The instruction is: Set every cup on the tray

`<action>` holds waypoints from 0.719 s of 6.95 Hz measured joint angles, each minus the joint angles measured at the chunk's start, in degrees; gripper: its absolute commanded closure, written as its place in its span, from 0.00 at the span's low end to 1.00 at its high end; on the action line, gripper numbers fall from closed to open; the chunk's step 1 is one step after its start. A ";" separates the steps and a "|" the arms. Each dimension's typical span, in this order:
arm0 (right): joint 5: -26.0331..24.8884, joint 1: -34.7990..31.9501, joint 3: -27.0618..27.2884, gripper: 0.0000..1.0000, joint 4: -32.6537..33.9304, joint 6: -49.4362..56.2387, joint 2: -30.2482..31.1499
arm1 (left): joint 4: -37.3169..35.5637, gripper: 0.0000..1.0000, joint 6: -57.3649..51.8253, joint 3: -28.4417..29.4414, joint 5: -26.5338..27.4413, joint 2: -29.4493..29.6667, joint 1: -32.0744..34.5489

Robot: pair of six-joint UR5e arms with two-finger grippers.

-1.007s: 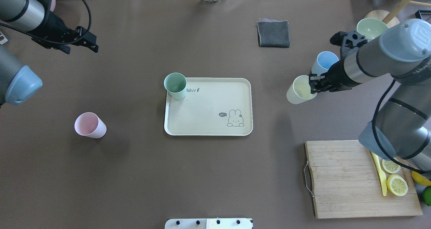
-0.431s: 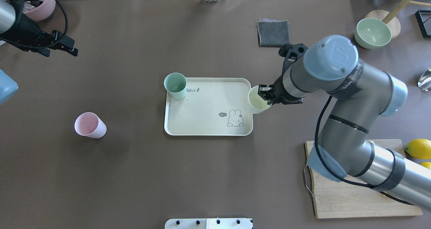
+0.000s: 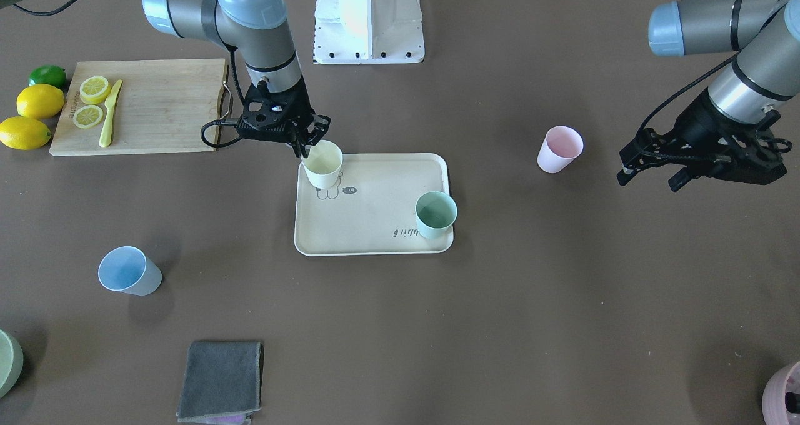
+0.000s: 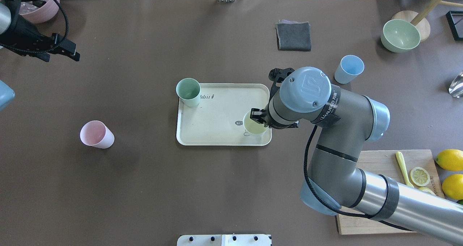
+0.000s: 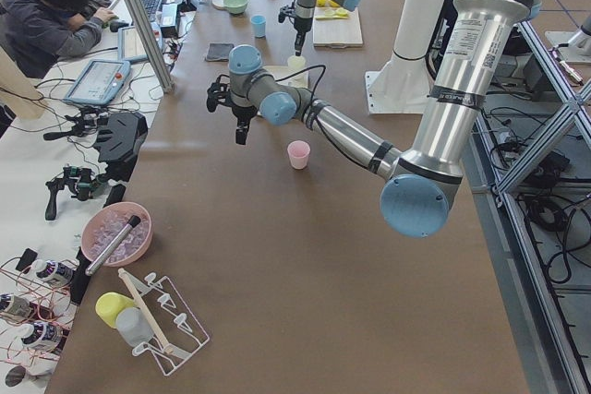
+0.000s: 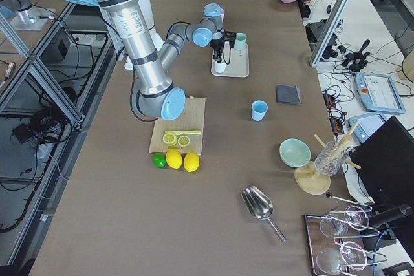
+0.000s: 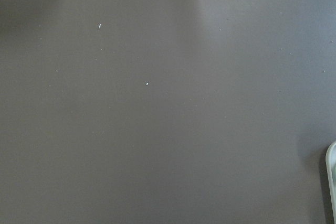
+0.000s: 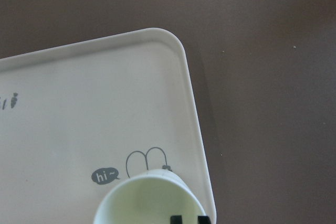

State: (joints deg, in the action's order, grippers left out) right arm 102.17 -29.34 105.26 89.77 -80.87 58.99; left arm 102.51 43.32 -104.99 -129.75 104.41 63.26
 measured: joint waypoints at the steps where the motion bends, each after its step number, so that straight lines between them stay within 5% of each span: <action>1: -0.47 -0.54 0.16 0.00 0.04 0.71 -0.07 | 0.11 0.01 0.01 -1.37 0.13 -1.74 0.00; 5: 9.11 -15.11 0.25 0.00 0.55 14.62 1.25 | 0.60 0.01 2.16 -7.94 0.77 -11.77 -3.66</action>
State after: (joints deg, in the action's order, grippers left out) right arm 111.28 -44.45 105.51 90.32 -66.25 60.23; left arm 103.11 45.48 -112.93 -128.99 92.64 59.60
